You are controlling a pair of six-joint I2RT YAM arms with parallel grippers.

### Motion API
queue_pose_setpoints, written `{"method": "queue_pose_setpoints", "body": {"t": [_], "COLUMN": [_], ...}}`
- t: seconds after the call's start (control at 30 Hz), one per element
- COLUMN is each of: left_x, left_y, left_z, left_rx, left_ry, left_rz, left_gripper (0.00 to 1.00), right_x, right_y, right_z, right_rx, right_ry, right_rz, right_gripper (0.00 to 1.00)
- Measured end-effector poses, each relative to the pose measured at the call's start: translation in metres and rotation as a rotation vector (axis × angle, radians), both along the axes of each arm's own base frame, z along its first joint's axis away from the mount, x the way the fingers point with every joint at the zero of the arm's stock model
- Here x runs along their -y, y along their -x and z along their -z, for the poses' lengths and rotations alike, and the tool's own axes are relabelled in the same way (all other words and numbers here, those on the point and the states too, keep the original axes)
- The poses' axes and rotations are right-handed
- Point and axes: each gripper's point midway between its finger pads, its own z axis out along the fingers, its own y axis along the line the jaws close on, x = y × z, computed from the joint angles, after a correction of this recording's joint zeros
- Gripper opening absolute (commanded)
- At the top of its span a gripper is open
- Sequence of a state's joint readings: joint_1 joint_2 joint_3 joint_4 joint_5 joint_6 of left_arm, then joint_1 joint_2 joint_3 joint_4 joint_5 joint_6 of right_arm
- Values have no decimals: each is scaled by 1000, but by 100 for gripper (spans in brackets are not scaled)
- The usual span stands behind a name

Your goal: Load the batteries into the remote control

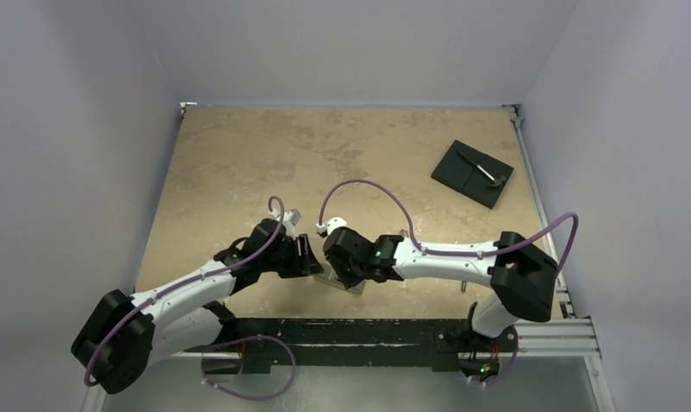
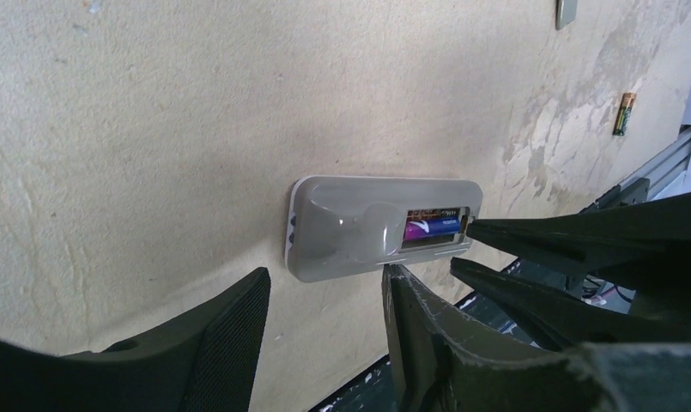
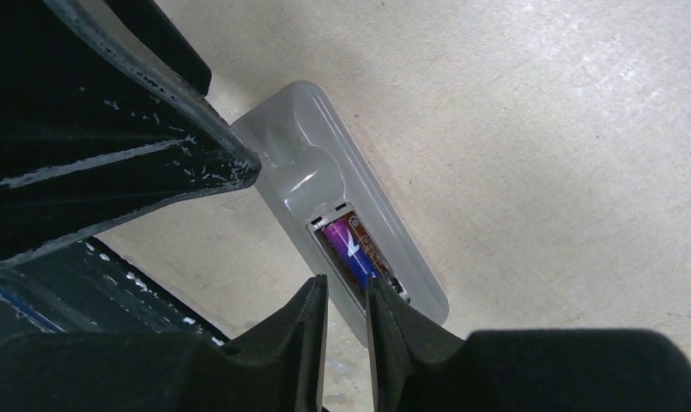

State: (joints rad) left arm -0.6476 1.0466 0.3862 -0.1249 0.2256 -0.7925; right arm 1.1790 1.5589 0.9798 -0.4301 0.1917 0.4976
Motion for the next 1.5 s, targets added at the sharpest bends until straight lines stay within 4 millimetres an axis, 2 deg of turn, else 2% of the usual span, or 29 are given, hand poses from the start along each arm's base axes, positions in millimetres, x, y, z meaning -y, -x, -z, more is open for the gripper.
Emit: {"method": "queue_pose_setpoints", "body": {"t": [0.33,0.67,1.0,1.33,1.5], "left_x": [-5,-5,-5,-5,-5], "left_y": [5,5,5,5,5], "left_z": [2,3,4,4,4], "left_rx": [-10,-12,-16,-17,-17], "left_ry": [-12,-13,-17,-17,-17], "left_rz": [-4,-4,-4,-4,-4], "left_gripper": [51,52,52,52,52], "right_x": [0,-2,-2,-7,-10], "right_y": [-1,1,0,4,6], "right_z": [14,17,21,23,25], "right_rx": [7,-3,-1,-13,-23], "right_ry": [52,53,63,45,35], "right_rz": [-63,-82,-91,-106,-113], "right_gripper": [35,32,21,17,6]}}
